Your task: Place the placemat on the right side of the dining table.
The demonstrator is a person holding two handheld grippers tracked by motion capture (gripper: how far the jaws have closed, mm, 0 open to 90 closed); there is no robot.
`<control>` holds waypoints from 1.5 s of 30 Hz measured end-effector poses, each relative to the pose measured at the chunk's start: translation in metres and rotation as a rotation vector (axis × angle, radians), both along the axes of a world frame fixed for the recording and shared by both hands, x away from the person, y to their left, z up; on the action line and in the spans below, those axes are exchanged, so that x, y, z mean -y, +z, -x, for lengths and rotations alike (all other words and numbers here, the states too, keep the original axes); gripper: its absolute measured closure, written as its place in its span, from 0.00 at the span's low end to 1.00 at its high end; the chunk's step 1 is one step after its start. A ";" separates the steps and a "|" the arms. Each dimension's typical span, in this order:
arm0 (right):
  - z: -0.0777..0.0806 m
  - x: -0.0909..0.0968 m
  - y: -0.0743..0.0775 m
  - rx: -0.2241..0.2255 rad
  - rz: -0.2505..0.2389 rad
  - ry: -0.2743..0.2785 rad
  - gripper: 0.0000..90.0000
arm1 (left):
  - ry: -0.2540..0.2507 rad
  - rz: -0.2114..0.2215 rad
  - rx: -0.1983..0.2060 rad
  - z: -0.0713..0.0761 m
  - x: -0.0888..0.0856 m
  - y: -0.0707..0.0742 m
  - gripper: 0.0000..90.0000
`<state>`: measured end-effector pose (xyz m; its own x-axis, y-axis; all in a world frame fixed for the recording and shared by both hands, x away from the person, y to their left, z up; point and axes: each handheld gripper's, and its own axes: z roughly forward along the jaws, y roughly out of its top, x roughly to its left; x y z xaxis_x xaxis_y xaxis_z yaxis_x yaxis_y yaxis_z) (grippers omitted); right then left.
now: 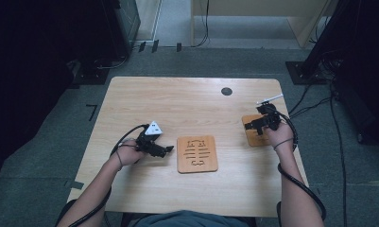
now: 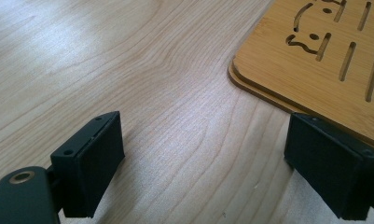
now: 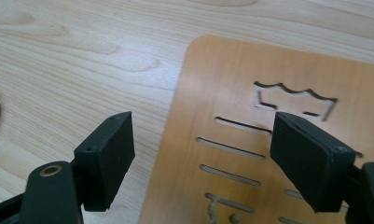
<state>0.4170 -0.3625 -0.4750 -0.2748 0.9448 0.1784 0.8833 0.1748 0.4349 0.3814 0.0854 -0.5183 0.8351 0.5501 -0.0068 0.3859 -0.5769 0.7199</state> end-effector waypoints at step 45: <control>0.002 -0.084 -0.012 -0.038 0.042 0.234 0.23 | 0.002 0.000 0.000 0.000 0.000 0.000 0.12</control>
<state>0.4151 -0.2788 -0.4874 -0.4808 0.8630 0.1551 0.8324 0.3936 0.3902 0.3813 0.0852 -0.5183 0.8341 0.5515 -0.0070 0.3869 -0.5761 0.7200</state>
